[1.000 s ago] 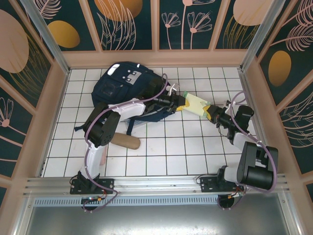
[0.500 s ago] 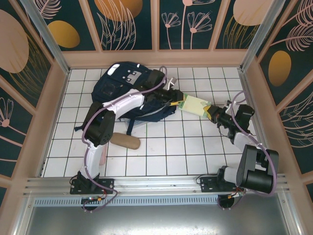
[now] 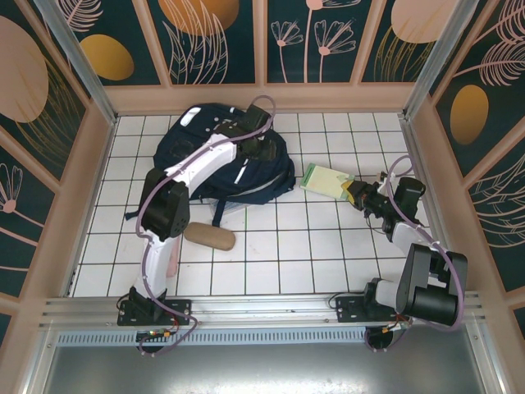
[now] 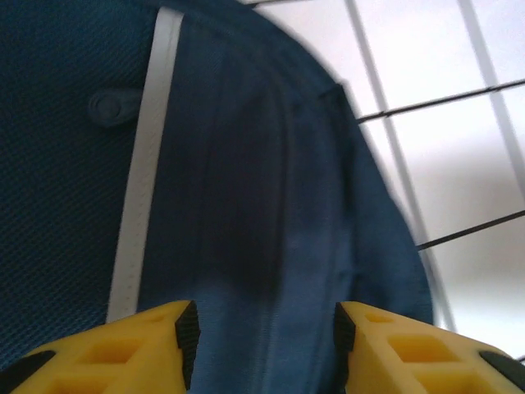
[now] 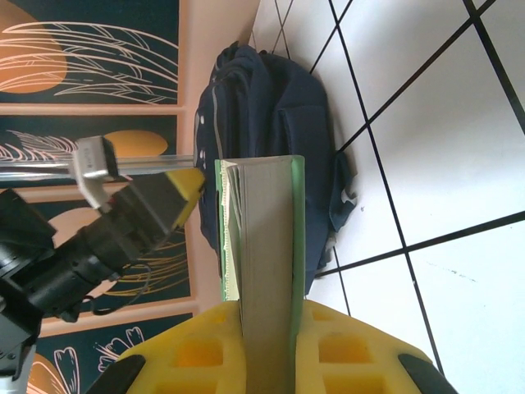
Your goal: Pack books, pencil case, and school supplies into a backpack
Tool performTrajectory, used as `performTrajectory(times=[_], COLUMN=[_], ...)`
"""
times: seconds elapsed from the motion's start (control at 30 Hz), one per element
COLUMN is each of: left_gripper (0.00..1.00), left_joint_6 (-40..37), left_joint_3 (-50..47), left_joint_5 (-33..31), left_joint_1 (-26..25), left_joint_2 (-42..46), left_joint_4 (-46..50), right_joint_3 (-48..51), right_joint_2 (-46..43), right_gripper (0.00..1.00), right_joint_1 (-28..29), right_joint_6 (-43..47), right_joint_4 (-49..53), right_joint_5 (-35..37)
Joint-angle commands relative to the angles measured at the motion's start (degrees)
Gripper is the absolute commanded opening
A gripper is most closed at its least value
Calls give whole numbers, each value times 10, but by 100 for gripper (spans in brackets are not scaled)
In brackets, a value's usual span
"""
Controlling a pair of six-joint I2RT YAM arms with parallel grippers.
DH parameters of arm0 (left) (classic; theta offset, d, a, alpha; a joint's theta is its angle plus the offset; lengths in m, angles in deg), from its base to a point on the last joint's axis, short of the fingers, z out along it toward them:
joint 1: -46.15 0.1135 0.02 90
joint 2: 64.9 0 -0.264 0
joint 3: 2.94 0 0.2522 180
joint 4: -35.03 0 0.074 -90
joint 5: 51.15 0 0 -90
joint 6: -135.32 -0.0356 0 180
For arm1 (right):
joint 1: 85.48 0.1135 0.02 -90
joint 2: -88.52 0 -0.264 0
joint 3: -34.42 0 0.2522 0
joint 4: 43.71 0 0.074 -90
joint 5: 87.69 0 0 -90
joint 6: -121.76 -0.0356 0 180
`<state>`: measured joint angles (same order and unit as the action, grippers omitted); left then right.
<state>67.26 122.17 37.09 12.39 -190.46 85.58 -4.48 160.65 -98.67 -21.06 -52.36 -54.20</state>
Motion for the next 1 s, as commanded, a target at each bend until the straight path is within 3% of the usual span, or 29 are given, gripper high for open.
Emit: performTrajectory(times=[0.0, 0.23, 0.3, 0.4, 0.43, 0.8, 0.97], left_gripper=[50, 49, 39, 7, 0, 0, 0], left_joint_6=[-36, -41, -42, -41, -40, -37, -13], left_joint_3=[15, 28, 30, 35, 38, 92, 116], left_joint_5=[-33, -44, -54, -78, -85, -44, 46], left_joint_1=[-2, -4, -4, -4, -4, 6, 42], left_joint_2=[-33, -64, -68, -67, -64, 16, 53], left_joint_4=[37, 39, 41, 45, 47, 58, 55], right_joint_3=[-8, -4, -3, -3, -3, -15, -43], right_joint_2=[-18, -21, -19, -15, -13, 31, 75], right_gripper=[0, 0, 0, 0, 0, 0, 0], right_joint_1=[-1, 1, 3, 10, 14, 75, 124], right_joint_6=[10, 7, 3, -5, -8, -48, -74], right_joint_4=[-7, -6, -11, -21, -24, -91, -133], right_joint_5=[-2, 2, 4, 8, 11, 46, 72])
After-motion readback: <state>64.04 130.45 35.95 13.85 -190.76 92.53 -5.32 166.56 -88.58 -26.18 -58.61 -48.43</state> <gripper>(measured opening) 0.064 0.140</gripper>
